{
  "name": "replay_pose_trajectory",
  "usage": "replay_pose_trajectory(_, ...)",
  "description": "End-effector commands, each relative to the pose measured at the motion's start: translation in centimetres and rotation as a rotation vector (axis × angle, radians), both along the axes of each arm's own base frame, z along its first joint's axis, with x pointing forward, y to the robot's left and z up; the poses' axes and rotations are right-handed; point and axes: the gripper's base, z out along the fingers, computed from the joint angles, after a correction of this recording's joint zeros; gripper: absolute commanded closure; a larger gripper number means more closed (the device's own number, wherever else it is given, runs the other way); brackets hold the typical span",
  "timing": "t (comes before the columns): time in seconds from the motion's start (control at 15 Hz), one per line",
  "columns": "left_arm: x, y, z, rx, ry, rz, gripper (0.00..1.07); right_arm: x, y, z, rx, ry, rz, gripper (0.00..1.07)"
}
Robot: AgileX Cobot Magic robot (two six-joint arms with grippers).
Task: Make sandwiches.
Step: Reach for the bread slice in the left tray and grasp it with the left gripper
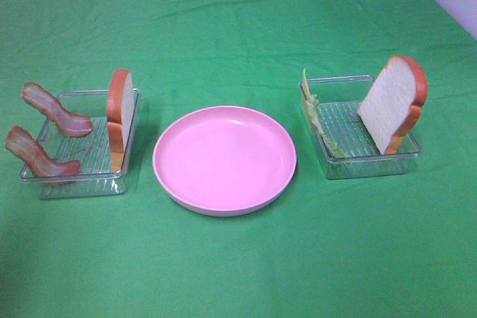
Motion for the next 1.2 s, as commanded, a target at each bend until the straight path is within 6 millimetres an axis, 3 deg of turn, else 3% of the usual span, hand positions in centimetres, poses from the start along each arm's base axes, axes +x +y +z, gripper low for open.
replay_pose_trajectory(0.07,3.2,-0.4,0.5,-0.068,0.05,0.002,0.35,0.1,0.0,0.1,-0.01,-0.009,-0.004,0.34)
replay_pose_trajectory(0.2,7.8,-0.9,0.6,-0.118,0.176,-0.017,0.35,0.1,0.0,0.1,-0.01,-0.009,-0.004,0.34)
replay_pose_trajectory(0.53,14.9,-1.1,-0.3,-0.125,0.404,-0.056,0.35,0.1,0.0,0.1,-0.01,-0.009,-0.004,0.34)
replay_pose_trajectory(0.6,17.6,-1.1,-1.0,-0.128,0.443,-0.044,0.35,0.1,0.0,0.1,-0.01,-0.009,-0.004,0.34)
replay_pose_trajectory(0.73,19.3,-1.8,-1.6,-0.105,0.471,-0.069,0.34,0.1,0.0,0.1,-0.01,-0.009,-0.004,0.34)
replay_pose_trajectory(0.8,20.5,-3.1,-2.5,-0.06,0.501,-0.087,0.32,0.1,0.0,0.1,-0.01,-0.009,-0.004,0.34)
replay_pose_trajectory(1.2,22.8,-8.9,-6.6,0.125,0.591,-0.056,0.27,0.1,0.0,0.1,-0.01,-0.009,-0.004,0.34)
